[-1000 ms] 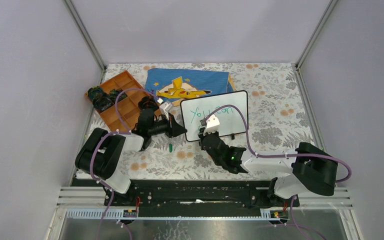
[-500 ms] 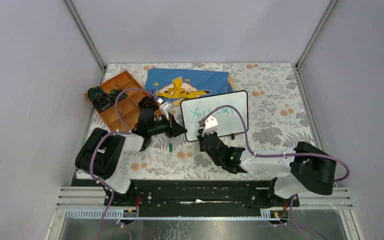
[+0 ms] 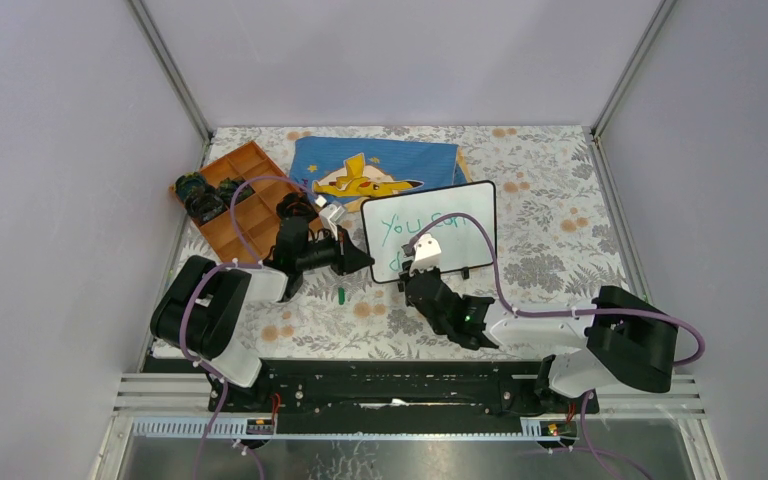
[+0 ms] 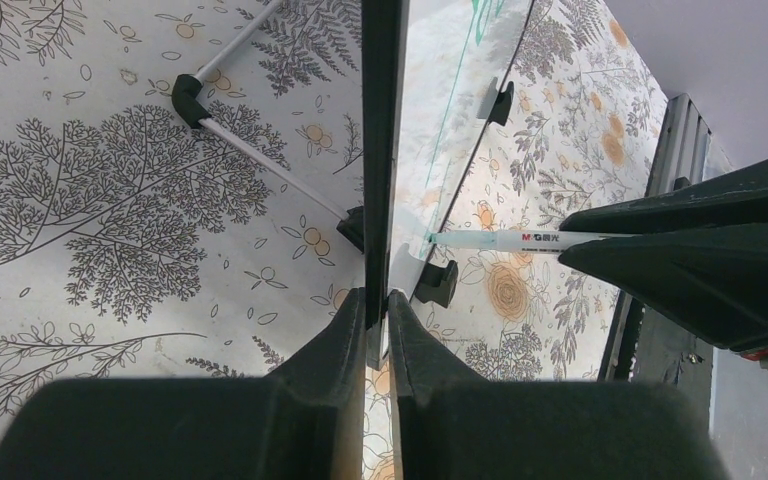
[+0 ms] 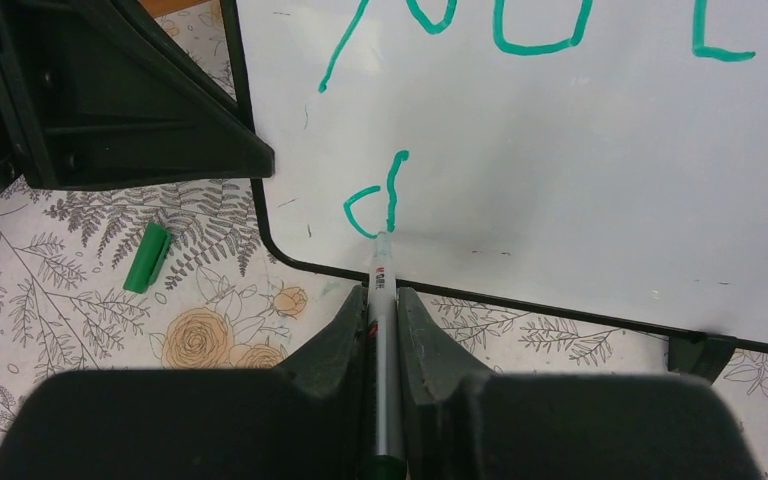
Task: Write a sentence on the whiteboard
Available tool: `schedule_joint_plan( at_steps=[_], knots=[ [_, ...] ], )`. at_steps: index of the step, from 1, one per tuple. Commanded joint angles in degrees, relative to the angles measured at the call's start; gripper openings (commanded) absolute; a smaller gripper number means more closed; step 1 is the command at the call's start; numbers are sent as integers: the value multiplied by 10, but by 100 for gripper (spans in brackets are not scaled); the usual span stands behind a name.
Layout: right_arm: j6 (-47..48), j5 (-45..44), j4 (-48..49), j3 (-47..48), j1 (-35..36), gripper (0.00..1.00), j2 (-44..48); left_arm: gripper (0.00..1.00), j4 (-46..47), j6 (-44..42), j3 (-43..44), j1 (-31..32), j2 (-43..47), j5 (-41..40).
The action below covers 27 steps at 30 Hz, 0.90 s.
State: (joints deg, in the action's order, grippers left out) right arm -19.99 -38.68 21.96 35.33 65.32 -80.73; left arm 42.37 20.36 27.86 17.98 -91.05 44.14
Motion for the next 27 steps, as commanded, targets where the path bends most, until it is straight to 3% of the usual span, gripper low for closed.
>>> schedule_joint_plan(
  at_steps=[1,12,18,27],
  knots=[
    [1,-39,13,6,-3,0,18,15,-4,-18,11,4,5,-11],
    [11,-44,14,10,-10,0,36,15,-17,-28,14,10,7,-13],
    [30,16,91,-70,-10,0,104,15,-18,-29,13,10,10,-15],
    [18,-26,66,-66,-11,0,112,15,-20,-30,14,10,10,-17]
  ],
)
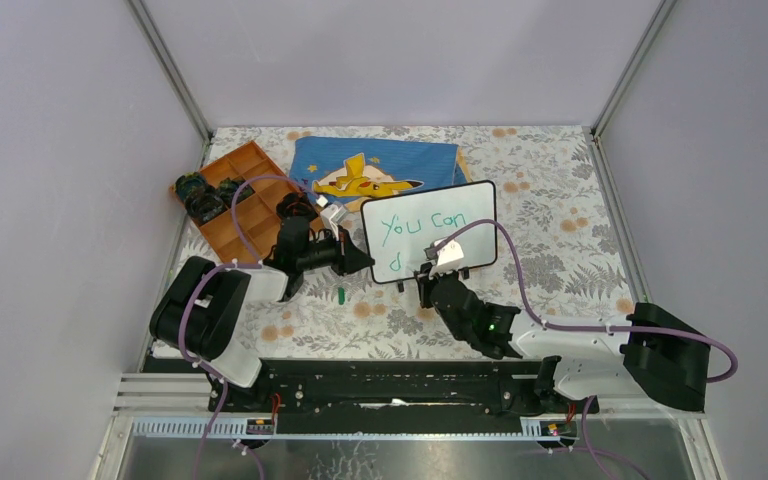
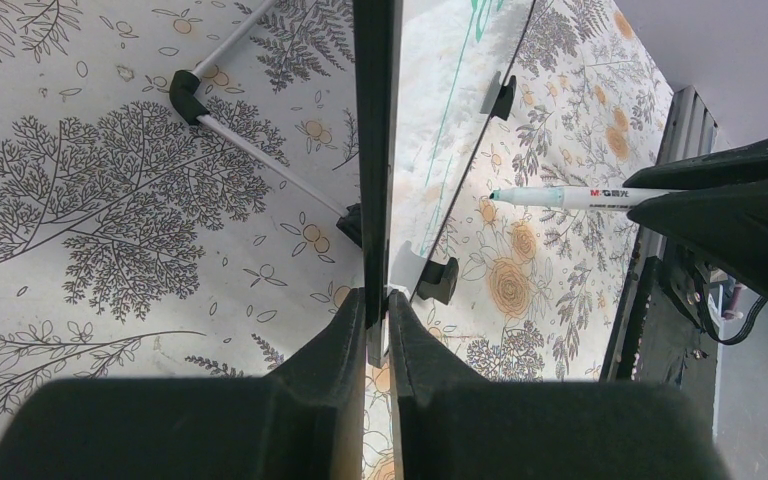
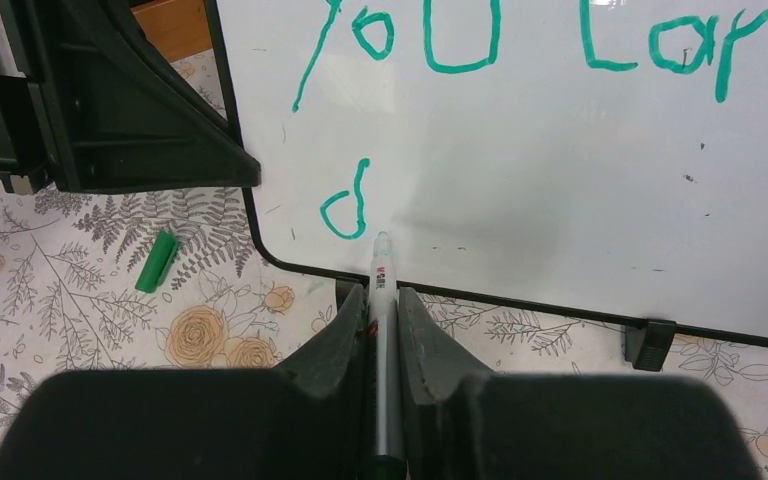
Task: Write a sentence on the whiteboard
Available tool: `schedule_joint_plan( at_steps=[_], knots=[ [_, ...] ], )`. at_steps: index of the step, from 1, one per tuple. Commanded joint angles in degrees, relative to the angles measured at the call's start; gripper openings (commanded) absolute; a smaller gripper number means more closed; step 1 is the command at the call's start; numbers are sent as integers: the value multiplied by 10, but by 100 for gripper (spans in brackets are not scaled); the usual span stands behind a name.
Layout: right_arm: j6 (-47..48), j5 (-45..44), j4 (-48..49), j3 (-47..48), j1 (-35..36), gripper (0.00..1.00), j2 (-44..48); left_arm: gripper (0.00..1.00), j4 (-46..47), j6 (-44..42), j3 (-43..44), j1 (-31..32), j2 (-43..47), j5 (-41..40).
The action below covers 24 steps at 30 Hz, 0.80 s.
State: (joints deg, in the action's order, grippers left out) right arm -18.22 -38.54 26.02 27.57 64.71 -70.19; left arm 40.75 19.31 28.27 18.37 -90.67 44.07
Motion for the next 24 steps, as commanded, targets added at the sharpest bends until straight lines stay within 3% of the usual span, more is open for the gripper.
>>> schedule_joint_plan(
  at_steps=[1,24],
  knots=[
    [-2,-29,28,15,-6,0,3,16,-5,-19,10,6,6,-16],
    [-13,0,32,64,-26,0,-53,16,-8,-23,10,6,8,-17]
  ],
)
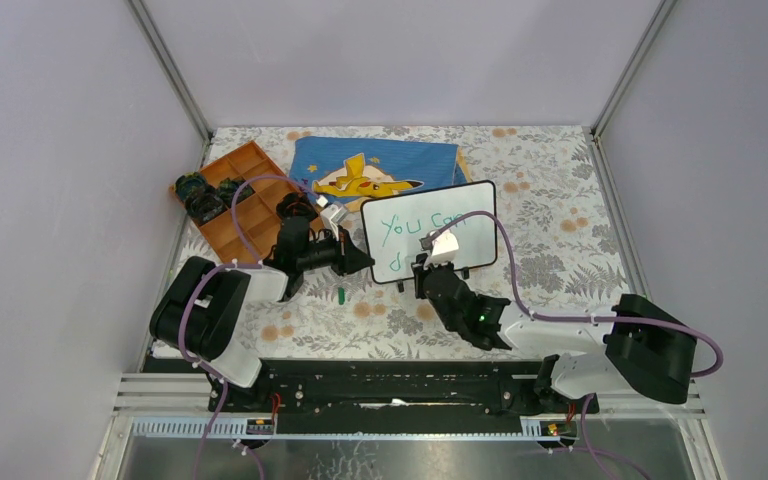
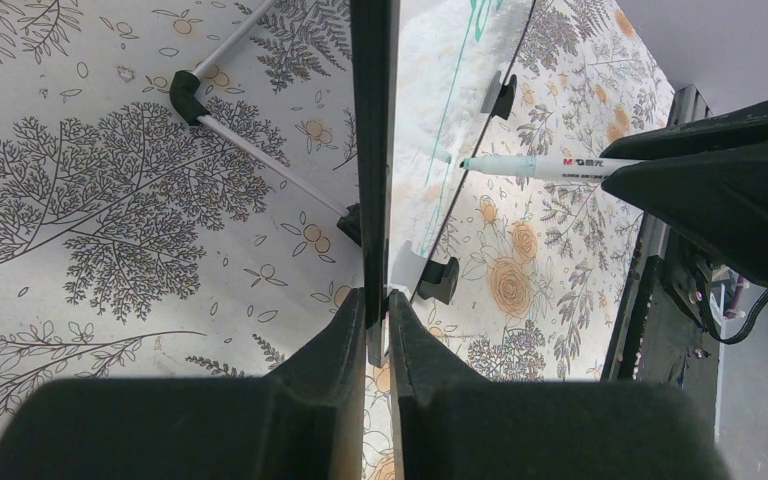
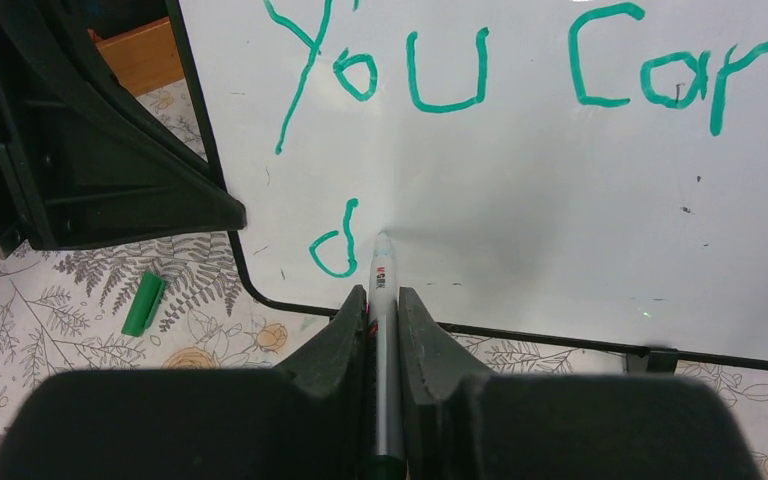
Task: Write a sentence on the whiteboard
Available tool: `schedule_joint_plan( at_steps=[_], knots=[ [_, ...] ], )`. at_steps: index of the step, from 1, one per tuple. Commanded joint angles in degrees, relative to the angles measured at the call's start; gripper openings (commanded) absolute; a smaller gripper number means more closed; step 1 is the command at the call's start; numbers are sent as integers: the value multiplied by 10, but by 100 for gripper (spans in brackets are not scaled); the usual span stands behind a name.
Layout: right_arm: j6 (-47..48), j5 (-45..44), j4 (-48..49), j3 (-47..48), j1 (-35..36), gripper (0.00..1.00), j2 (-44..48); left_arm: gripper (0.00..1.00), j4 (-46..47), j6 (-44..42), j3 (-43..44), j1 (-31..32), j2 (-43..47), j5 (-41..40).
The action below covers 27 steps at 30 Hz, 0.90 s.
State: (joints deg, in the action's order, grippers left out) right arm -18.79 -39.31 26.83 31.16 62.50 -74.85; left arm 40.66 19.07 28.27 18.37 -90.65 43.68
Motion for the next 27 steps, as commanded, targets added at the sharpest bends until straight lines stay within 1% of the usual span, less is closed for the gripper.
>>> schedule_joint_plan(
  at_steps=[1,10,17,27],
  knots=[
    [-7,9,23,29,-4,0,-8,16,-7,-20,10,6,7,-13],
    [-15,17,6,33,-5,0,-22,16,-8,-21,10,6,9,-14],
    [-28,20,-7,20,-5,0,-18,16,-8,-22,11,6,9,-15],
    [-36,-6,-32,2,-5,0,-1,16,-10,-23,10,6,11,-16]
  ],
)
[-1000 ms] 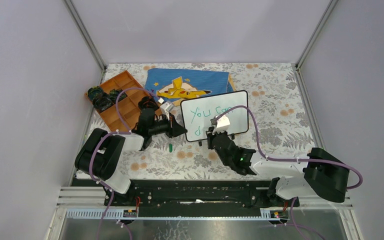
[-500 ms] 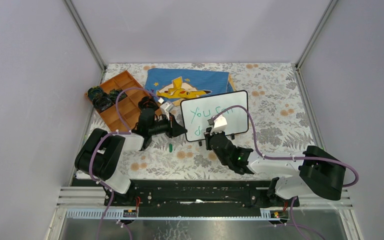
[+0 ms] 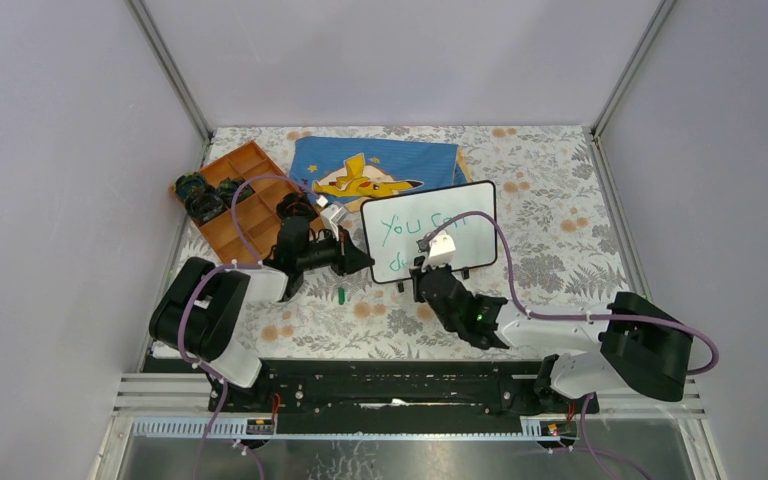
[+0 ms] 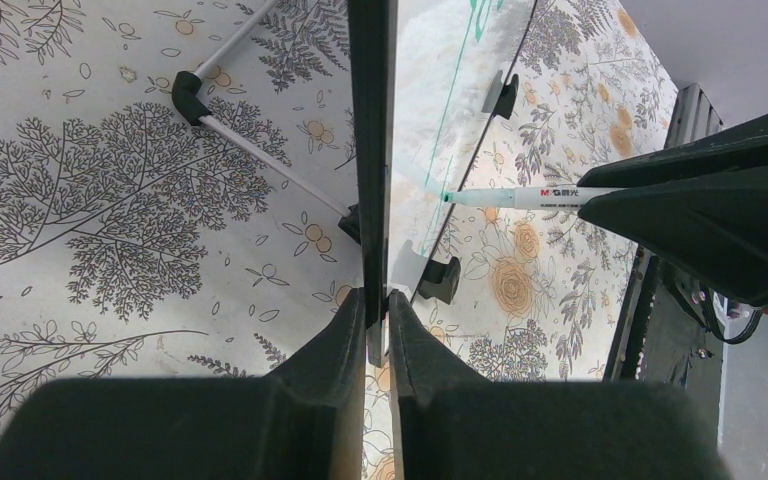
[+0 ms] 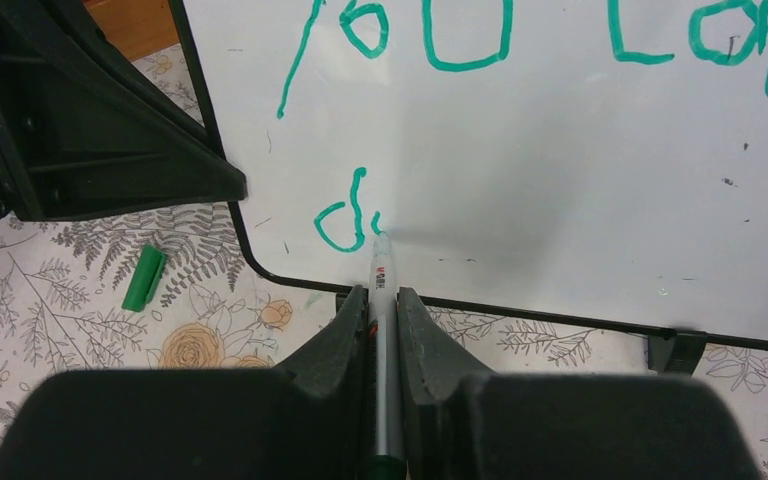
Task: Write a sentence on the whiteboard
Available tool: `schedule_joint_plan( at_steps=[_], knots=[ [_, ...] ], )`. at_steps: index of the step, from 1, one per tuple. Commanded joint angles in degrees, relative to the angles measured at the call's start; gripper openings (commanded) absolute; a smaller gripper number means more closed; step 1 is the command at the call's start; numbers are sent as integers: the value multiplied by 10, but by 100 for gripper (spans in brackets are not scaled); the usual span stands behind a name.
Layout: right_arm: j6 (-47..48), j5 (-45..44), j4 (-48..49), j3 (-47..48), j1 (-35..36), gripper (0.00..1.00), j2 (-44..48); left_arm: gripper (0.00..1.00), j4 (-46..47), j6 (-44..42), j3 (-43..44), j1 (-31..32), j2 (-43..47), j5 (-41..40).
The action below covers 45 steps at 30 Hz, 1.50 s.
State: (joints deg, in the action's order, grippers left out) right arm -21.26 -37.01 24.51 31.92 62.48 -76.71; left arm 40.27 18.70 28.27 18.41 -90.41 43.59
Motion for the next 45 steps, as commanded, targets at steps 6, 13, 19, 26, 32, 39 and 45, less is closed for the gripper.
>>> schedule_joint_plan(
  at_steps=[6,13,19,26,32,39,45],
  knots=[
    [-13,-40,-21,-7,-10,0,27,16,-8,-20,10,5,9,-15],
    [-4,-45,-20,-2,-18,0,36,16,-8,-20,10,6,7,-15],
    [8,-41,-16,16,-22,0,27,16,-9,-21,11,7,9,-14],
    [15,-36,-11,30,-23,0,18,16,-13,-24,10,9,9,-16],
    [16,-29,-8,34,-23,0,13,16,-13,-24,12,10,7,-15],
    [15,-13,-2,39,-23,0,4,16,-14,-24,12,11,8,-16],
    [14,-1,6,40,-23,0,0,16,-15,-25,12,11,8,-17]
  ],
)
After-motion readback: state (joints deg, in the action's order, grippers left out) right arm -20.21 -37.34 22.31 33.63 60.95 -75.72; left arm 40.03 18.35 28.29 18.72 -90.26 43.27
